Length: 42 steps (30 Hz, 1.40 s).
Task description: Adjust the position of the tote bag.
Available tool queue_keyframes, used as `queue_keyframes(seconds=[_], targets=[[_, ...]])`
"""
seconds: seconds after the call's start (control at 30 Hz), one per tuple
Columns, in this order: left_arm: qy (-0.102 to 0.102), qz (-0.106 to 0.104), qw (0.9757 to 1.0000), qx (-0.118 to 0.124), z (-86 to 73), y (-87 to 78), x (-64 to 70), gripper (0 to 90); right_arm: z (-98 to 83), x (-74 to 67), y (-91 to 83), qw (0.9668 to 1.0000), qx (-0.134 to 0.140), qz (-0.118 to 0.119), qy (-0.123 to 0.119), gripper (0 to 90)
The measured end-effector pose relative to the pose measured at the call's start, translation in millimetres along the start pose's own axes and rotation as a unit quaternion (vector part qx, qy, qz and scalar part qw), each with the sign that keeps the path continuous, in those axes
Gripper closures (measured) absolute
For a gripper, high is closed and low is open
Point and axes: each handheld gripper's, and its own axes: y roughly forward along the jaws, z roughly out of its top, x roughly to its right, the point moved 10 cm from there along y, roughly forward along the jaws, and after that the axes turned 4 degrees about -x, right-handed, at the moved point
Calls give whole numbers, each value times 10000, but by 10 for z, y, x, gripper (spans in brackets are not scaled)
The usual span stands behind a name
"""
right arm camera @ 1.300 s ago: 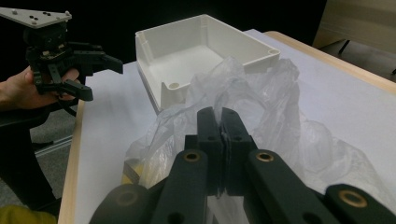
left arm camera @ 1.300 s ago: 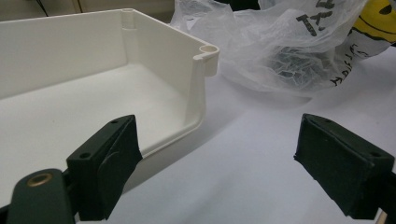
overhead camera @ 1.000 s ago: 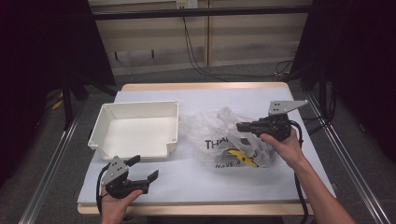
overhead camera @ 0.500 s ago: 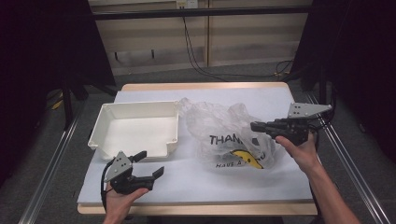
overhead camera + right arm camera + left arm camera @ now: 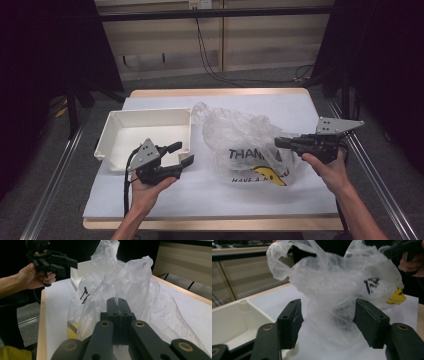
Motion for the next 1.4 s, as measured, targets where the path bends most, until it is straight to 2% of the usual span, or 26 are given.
queue_keyframes(seconds=[0.23,0.5,0.7,0.73,0.8,0.83,0.9,1.0,1.03,1.1,1.13,1.17,1.2,1.23,1.27,1.3,1.33,1.37,1.4], targets=[[24,-283,9995,155,230,154,38,463,-21,-43,-52,10000,86,9,2,900],[124,-372,9990,237,405,253,62,509,-58,-85,-46,10000,23,2,-31,900],[57,-409,9986,336,523,362,37,506,-125,-115,-66,10000,18,54,17,900],[100,-476,9983,334,534,388,40,503,-138,-116,-73,10000,-6,31,13,900],[147,-464,9984,290,551,416,36,494,-144,-125,-84,10000,2,43,12,900],[73,-518,9979,370,575,437,50,481,-144,-129,-90,10000,18,55,17,900],[72,-579,9976,383,596,472,64,453,-155,-142,-92,10000,3,77,16,900],[54,-566,9977,356,626,515,74,401,-185,-176,-86,9999,-36,119,-7,900],[117,-497,9982,302,631,524,58,384,-197,-182,-83,9999,-68,112,-19,900],[119,-510,9982,278,640,569,51,368,-212,-193,-81,9999,-80,115,-24,900],[43,-628,9979,179,626,605,57,345,-213,-196,-83,9999,-80,120,-21,900],[1,-633,9979,122,611,641,50,338,-212,-200,-84,9999,-75,129,-24,900],[71,-617,9980,95,595,669,43,371,-208,-205,-85,9999,-65,146,-30,900],[113,-726,9973,29,567,688,58,454,-209,-209,-88,9999,-80,148,-33,900],[197,-714,9973,25,544,704,56,591,-209,-211,-92,9999,-86,139,-46,900],[188,-810,9965,-24,520,714,72,704,-210,-209,-99,9999,-90,127,-56,900],[188,-810,9965,-24,520,714,72,822,-213,-209,-107,9999,-90,135,-43,900],[193,-958,9951,-129,471,713,108,889,-215,-196,-117,9999,-82,111,-38,900],[202,-1036,9942,-191,451,702,133,900,-218,-180,-131,9999,-65,101,0,900]])
